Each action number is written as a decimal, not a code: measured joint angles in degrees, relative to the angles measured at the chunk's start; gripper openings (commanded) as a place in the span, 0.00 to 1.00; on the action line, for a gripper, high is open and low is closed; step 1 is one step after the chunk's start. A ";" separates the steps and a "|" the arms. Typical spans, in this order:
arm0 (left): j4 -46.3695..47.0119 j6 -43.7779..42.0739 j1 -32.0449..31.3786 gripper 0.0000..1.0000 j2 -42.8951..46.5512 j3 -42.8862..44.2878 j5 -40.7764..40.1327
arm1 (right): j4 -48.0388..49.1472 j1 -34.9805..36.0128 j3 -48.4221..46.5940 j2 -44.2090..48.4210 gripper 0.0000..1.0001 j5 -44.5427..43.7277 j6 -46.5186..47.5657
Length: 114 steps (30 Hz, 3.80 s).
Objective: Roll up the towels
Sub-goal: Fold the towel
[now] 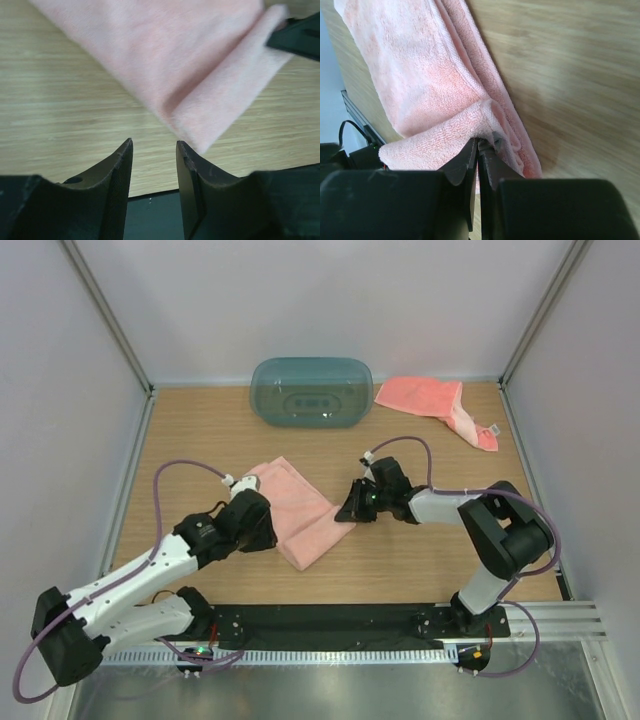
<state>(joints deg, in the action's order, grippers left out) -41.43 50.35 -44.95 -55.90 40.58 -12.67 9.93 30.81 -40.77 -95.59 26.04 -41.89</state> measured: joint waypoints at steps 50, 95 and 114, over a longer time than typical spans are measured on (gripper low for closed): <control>14.03 -9.42 -23.23 0.37 -24.46 0.13 -9.92 | -23.37 0.00 -4.44 14.08 0.74 -7.30 5.01; 59.14 27.96 3.72 0.01 -30.75 -14.10 49.05 | -28.65 -5.31 4.90 37.29 0.92 -2.14 3.13; 78.12 38.10 11.34 0.00 -40.50 -17.07 59.54 | -3.26 -4.50 18.60 23.89 0.89 3.17 -3.43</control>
<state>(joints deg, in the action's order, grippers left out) 36.69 88.44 -33.61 -96.40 23.51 46.87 6.68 26.30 -22.17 -71.70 29.21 -45.32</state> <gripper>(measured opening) 0.208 0.888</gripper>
